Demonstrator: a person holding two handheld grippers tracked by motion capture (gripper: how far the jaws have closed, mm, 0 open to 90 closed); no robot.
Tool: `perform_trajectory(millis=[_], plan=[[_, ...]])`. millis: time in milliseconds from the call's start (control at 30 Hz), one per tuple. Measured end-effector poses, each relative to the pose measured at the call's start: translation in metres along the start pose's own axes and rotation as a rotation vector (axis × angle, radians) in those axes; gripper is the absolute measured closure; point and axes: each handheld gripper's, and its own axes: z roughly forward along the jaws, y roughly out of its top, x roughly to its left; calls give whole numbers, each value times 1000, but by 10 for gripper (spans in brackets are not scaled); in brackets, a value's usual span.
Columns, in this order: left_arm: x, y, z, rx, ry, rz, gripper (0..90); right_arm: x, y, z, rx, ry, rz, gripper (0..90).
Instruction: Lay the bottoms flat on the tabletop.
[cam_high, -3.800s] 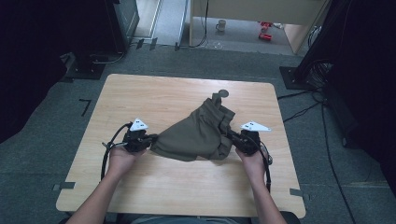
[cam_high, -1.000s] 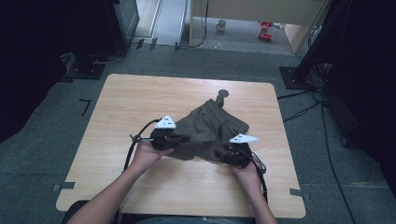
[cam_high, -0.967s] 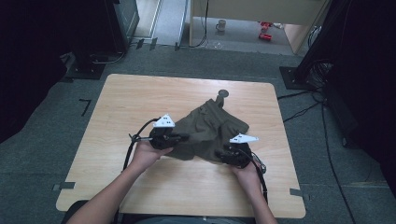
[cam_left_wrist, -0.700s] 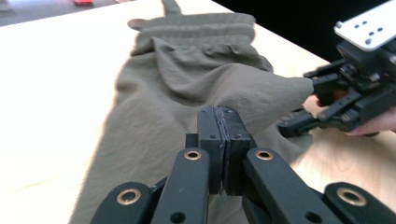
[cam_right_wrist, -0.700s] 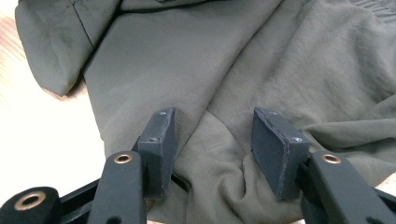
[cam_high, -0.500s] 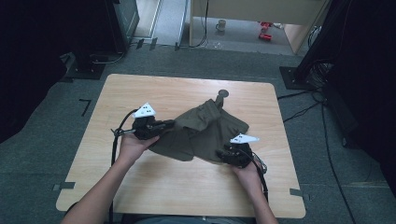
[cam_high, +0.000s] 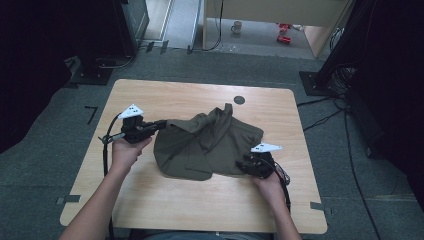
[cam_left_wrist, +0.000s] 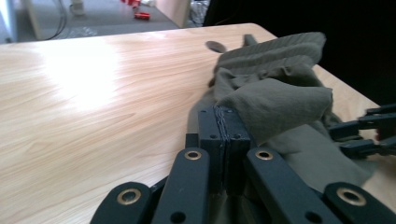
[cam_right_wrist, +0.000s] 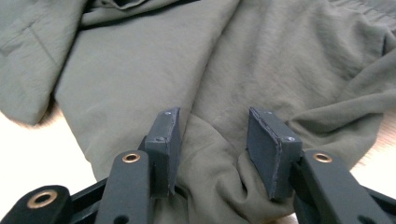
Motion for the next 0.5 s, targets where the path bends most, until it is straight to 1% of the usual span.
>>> perform_trajectory(millis=[33, 67, 100, 167, 200, 233, 300, 333, 367, 433, 500], plan=[[3, -1, 0, 1, 8, -10, 894, 0, 0, 0, 1, -2, 3, 548], [3, -1, 0, 1, 8, -10, 894, -1, 0, 0, -1, -5, 0, 553], [10, -3, -1, 8, 26, -28, 893, -2, 0, -1, -1, -3, 3, 554], [17, -6, -1, 18, 41, -44, 893, -4, 0, -1, -4, -2, 5, 557], [17, -6, -1, 18, 41, -44, 893, -5, 0, -1, -6, -4, 4, 557], [23, -8, -1, 29, 54, -58, 893, -6, 0, -1, -6, -6, 6, 558], [28, -11, 0, 39, 64, -70, 893, -7, 1, -1, -3, -3, 7, 558], [28, -11, 0, 39, 64, -70, 893, -7, 1, 0, -2, -4, 1, 558], [35, -15, 1, 53, 79, -84, 893, -7, 2, 0, 3, -6, -2, 558], [40, -18, 2, 64, 92, -94, 893, -7, 3, 0, 6, -8, 2, 558], [46, -21, 4, 78, 99, -114, 893, -9, 4, 1, 4, -8, -5, 558]])
